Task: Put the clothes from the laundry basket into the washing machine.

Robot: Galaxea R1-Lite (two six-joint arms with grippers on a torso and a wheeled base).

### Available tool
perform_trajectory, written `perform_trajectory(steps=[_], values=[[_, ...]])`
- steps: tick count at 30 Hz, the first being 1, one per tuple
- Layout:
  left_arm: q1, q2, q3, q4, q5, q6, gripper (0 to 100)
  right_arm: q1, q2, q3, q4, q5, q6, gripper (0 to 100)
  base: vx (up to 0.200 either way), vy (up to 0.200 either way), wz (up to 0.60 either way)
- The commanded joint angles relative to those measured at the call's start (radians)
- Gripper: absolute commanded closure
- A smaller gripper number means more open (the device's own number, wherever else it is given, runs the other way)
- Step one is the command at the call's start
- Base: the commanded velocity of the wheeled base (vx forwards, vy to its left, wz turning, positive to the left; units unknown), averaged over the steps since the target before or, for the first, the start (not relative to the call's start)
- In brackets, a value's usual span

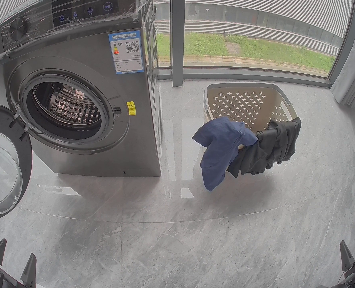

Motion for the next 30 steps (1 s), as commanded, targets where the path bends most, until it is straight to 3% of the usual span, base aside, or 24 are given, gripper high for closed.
perform_trajectory(steps=[1,17,30], values=[[0.0,-0.018,0.018,0.0,0.0,-0.001,0,0.0,-0.015,0.016,0.0,0.001,0.0,0,0.0,-0.2,0.0],[0.0,-0.018,0.018,0.0,0.0,-0.001,0,0.001,-0.015,0.016,0.0,-0.001,0.0,0,0.0,-0.2,0.0],[0.0,-0.018,0.018,0.0,0.002,0.001,0,0.0,-0.015,0.016,0.0,-0.001,0.0,0,0.0,0.0,0.0]])
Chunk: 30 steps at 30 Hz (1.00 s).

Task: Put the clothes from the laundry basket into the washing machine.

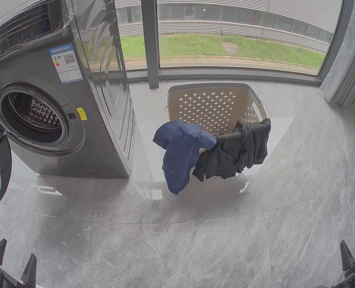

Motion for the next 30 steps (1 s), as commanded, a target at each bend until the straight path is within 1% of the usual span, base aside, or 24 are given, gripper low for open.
perform_trajectory(steps=[1,2,11,20,30], values=[[0.0,-0.018,0.018,0.0,0.0,0.001,0,0.0,-0.016,0.016,0.0,0.0,0.0,0,0.0,0.0,0.0],[0.0,-0.018,0.018,0.0,0.002,0.001,0,0.001,-0.016,0.016,0.0,0.0,0.0,0,0.0,0.0,0.0],[0.0,-0.018,0.018,0.0,0.0,0.001,0,0.001,-0.016,0.016,0.0,0.002,0.0,0,0.2,0.0,0.0],[0.0,-0.018,0.018,0.0,0.0,0.002,0,0.0,-0.016,0.016,0.0,0.0,0.0,0,0.0,0.0,0.0],[0.0,-0.018,0.018,0.0,0.002,0.001,0,0.0,-0.016,0.016,0.0,0.0,0.0,0,0.0,-0.2,0.0]])
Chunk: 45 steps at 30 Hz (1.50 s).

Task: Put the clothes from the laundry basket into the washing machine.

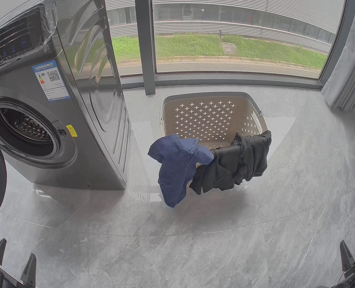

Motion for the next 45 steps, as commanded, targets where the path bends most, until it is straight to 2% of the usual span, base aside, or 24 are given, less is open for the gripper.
perform_trajectory(steps=[1,8,45], values=[[0.0,-0.018,0.018,-0.001,0.0,-0.001,0,0.0,-0.016,0.016,0.0,0.0,0.0,0,0.0,-0.2,0.0],[0.0,-0.018,0.018,-0.001,0.0,-0.001,0,0.0,-0.016,0.016,0.0,0.0,0.0,0,0.0,-0.2,0.0],[0.0,-0.018,0.018,-0.001,0.0,-0.001,0,0.0,-0.016,0.016,0.0,0.0,0.0,0,0.0,0.0,0.0]])
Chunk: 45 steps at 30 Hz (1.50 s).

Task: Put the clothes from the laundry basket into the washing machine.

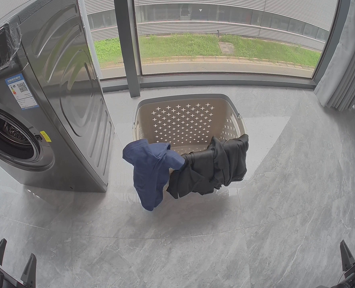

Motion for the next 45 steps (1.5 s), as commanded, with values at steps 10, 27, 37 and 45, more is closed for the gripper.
perform_trajectory(steps=[10,27,37,45], values=[[0.0,-0.018,0.018,0.0,0.0,-0.002,0,0.0,-0.016,0.016,0.0,0.0,0.0,0,0.1,0.0,0.0],[0.0,-0.018,0.018,0.0,0.0,-0.002,0,0.0,-0.016,0.016,0.001,0.0,-0.002,0,0.012,-0.071,0.0],[0.0,-0.018,0.018,0.0,0.0,0.0,0,0.0,-0.016,0.016,0.0,0.0,-0.002,0,0.0,0.0,0.0],[0.0,-0.018,0.018,0.0,0.0,-0.002,0,0.0,-0.016,0.016,0.001,0.002,0.002,0,0.1,0.0,0.0]])
